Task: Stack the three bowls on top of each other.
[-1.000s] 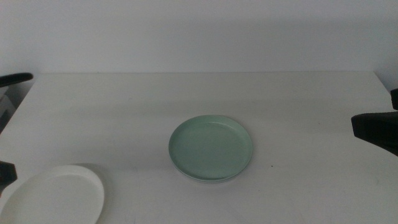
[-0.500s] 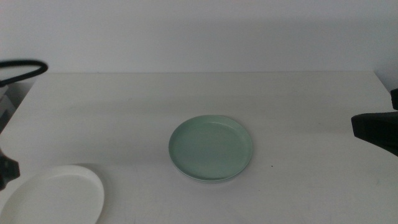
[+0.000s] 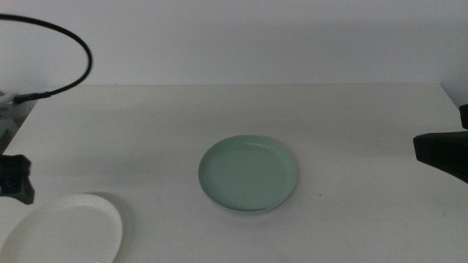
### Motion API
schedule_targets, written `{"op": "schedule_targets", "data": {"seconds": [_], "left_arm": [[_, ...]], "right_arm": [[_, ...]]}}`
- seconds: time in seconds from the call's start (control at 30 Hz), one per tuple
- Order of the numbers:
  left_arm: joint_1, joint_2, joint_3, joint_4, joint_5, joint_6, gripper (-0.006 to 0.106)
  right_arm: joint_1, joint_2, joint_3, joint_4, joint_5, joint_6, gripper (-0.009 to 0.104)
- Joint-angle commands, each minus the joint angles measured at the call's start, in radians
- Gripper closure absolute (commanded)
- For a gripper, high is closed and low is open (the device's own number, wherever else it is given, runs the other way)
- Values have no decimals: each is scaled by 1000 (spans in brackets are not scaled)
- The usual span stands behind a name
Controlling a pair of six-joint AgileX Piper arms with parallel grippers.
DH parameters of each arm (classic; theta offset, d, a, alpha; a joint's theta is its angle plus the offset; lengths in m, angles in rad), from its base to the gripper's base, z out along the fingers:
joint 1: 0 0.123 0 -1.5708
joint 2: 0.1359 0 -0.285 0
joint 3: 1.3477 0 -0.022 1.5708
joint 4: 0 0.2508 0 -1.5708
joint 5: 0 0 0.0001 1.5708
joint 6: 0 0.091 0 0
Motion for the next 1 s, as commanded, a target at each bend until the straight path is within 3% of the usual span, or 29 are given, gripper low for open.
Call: {"op": "schedule_targets", "data": {"seconds": [0.0,0.13,0.73,0.83,0.97], "left_arm": [[52,27,-49,-70,-14,94,12],[106,105,-50,-143,-57,229,12],[107,367,-49,-74,-145,266,13],[107,392,-49,-69,-143,266,18],[107,413,-49,-67,-133,266,37]], "right_arm": [[-6,-1,-22,10,-57,-2,30],[-6,-1,-22,10,-57,-2,30],[-6,-1,-22,11,-57,-2,30],[-6,-1,-22,11,-57,-2,30],[-6,-1,-22,11,-57,-2,30]]}}
